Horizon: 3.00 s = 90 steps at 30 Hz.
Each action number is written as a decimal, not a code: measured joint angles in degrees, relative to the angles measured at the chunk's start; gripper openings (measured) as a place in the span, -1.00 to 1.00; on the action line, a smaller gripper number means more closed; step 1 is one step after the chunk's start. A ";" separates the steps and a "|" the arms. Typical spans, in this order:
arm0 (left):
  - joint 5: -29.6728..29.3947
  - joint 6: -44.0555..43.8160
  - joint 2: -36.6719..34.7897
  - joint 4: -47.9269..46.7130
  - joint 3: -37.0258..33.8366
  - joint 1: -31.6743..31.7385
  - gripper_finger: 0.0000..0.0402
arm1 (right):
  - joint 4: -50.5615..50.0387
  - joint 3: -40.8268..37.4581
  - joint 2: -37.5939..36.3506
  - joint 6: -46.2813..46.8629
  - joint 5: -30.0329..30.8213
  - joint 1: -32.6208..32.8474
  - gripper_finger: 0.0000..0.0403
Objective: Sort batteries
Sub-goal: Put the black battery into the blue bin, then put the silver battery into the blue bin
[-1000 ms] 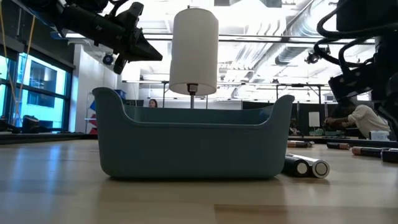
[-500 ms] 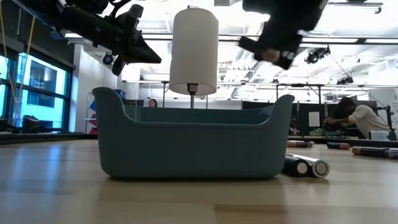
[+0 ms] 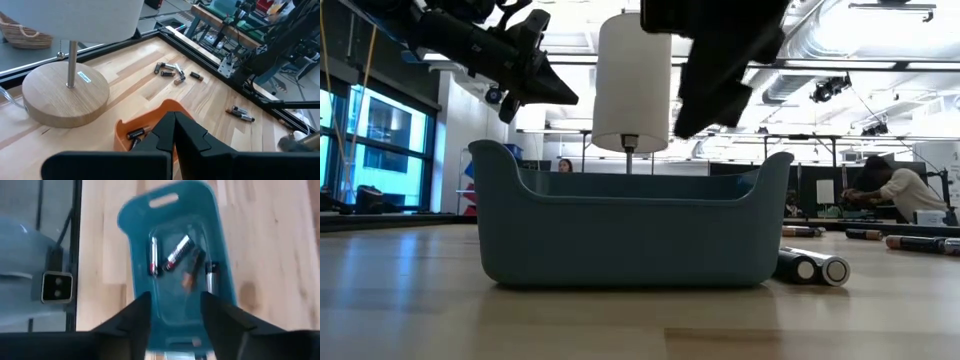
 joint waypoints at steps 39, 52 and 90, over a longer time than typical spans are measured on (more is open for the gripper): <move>0.04 1.51 -0.01 -5.85 0.00 0.00 -1.00 | -0.64 -10.27 3.51 43.95 8.91 6.80 -0.09; 0.04 3.34 -0.02 -5.96 0.00 0.00 -1.00 | -6.17 -10.16 3.49 49.46 7.52 6.78 -0.09; -0.22 -1.81 -0.01 -9.11 0.00 -0.01 -1.00 | -7.03 -5.55 6.44 51.84 10.77 9.78 -0.09</move>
